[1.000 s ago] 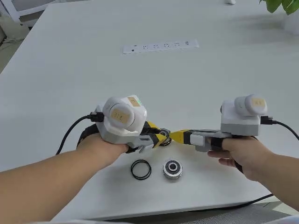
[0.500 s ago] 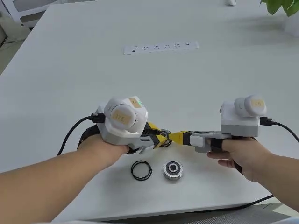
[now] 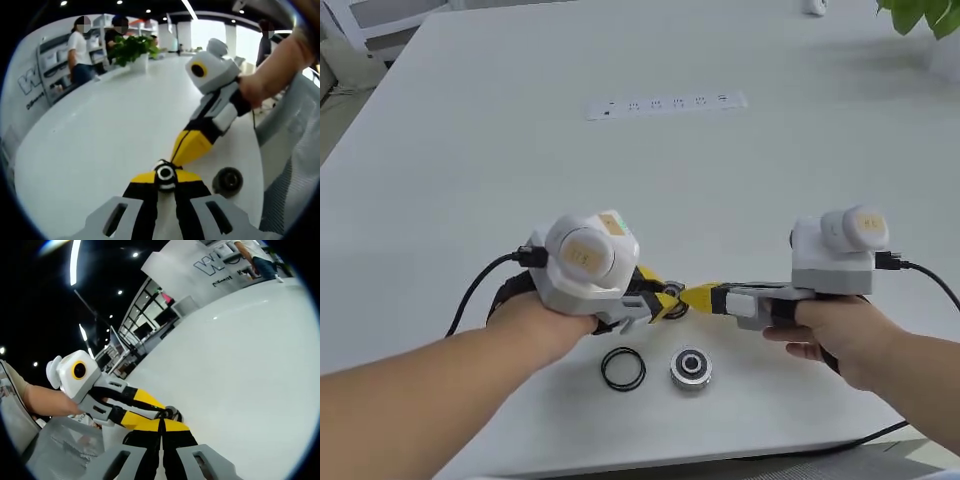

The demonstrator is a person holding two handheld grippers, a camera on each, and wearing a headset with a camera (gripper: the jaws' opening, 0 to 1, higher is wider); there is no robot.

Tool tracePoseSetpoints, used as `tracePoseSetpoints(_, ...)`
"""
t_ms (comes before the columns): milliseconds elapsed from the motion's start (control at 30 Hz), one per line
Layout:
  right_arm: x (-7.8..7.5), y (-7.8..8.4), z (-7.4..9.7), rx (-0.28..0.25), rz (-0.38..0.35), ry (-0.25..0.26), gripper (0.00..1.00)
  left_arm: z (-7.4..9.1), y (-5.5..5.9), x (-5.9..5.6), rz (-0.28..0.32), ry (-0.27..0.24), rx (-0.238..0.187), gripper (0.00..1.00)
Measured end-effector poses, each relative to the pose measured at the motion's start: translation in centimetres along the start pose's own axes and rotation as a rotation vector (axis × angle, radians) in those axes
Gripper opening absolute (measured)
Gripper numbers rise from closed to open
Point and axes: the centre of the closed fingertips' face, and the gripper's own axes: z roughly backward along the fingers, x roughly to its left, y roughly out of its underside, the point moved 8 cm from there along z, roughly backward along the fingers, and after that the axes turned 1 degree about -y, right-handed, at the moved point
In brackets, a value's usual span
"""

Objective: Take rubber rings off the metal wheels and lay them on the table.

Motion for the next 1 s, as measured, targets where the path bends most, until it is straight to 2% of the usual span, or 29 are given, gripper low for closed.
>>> tracePoseSetpoints(233,0.8,-0.4,-0.3,0.012,0.025,-0.040,0.00,0.0,0.0,0.0,-0.003,-0.003,0.001,0.12)
tracePoseSetpoints(267,0.8,-0.4,-0.3,0.027,0.056,-0.035,0.00,0.0,0.0,0.0,-0.003,-0.004,0.001,0.12)
tracePoseSetpoints(833,1.3,-0.5,0.2,0.024,0.041,-0.085,0.00,0.1,0.0,-0.1,0.005,-0.005,-0.005,0.12)
tracePoseSetpoints(900,1.2,-0.5,0.3,0.020,0.038,-0.081,0.00,0.1,0.0,-0.1,0.007,-0.005,-0.005,0.12)
tracePoseSetpoints(1000,0.6,-0.5,0.4,0.030,0.045,-0.026,0.00,0.0,0.0,0.0,0.009,-0.003,-0.006,0.12)
